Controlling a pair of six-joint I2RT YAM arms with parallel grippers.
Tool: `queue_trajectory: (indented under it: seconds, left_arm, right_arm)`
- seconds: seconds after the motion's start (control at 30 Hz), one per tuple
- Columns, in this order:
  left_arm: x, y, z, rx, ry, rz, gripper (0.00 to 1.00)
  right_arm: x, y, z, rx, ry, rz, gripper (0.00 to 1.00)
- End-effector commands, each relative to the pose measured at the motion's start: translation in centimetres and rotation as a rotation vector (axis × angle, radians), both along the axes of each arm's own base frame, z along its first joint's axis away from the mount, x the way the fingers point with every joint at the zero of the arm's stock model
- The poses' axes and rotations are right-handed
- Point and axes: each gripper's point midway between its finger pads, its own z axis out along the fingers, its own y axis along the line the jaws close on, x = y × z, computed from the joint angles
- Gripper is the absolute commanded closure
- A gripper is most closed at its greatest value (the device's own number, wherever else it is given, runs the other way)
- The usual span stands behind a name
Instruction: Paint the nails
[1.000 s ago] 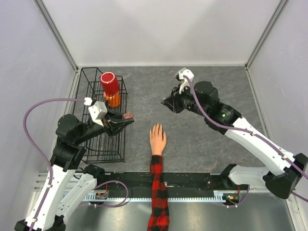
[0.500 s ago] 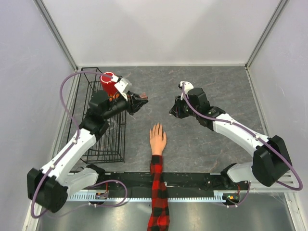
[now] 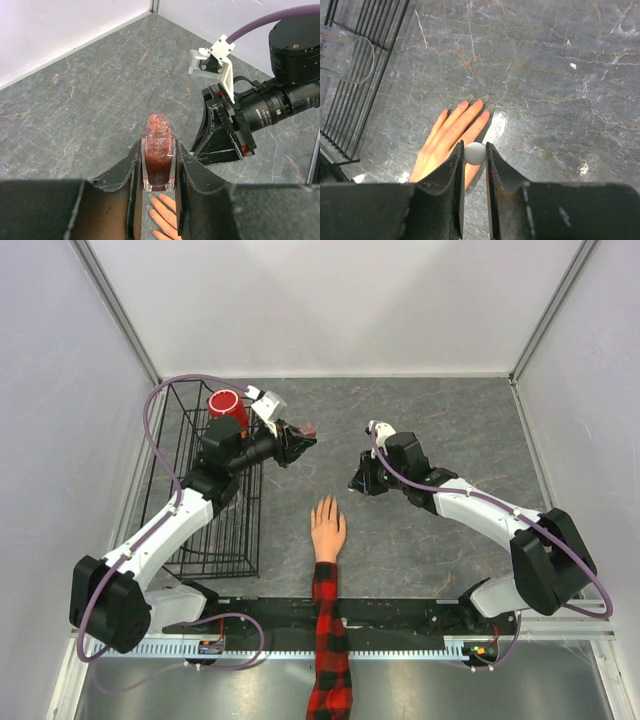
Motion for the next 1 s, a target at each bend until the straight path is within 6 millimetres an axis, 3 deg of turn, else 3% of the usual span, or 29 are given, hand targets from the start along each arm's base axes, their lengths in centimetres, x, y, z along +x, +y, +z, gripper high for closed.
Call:
queue_trajectory:
  seconds: [0.0, 0.13, 0.2, 0.47, 0.57, 0.8, 0.97]
  left_arm:
    - [-0.3, 0.1, 6.0, -0.044, -0.162, 0.022, 0.98]
    - [-1.1, -0.4, 6.6, -0.021, -0.132, 0.035, 0.98]
    - [-1.4, -0.8, 6.6, -0.016, -0.133, 0.034, 0.98]
    - [1.7, -1.8, 5.5, -0.014, -0.017, 0.128, 0.98]
    - [2.0, -2.3, 4.7, 0.009, 0.043, 0.123, 0.98]
    - [1.6, -1.2, 7.0, -0.038, 0.110, 0.197, 0.98]
    - [2.2, -1.1, 7.6, -0.028, 0.134, 0.229, 0.98]
  right_arm:
    - [0.3, 0.1, 1.8, 0.068, -0.020, 0.001, 1.00]
    - [-0.6, -0.2, 0.1, 0.080, 0.041, 0.000, 1.00]
    - [-0.6, 0.1, 0.4, 0.110, 0.026, 0.010, 1.00]
    - [-0.2, -0.1, 1.2, 0.117, 0.016, -0.006, 1.00]
    - [0.2, 0.2, 0.2, 0.133, 0.094, -0.052, 1.00]
    - [0.3, 0.5, 0.5, 0.120, 0.205, -0.094, 1.00]
    - [-1.2, -0.1, -2.7, 0.057, 0.304, -0.087, 1.00]
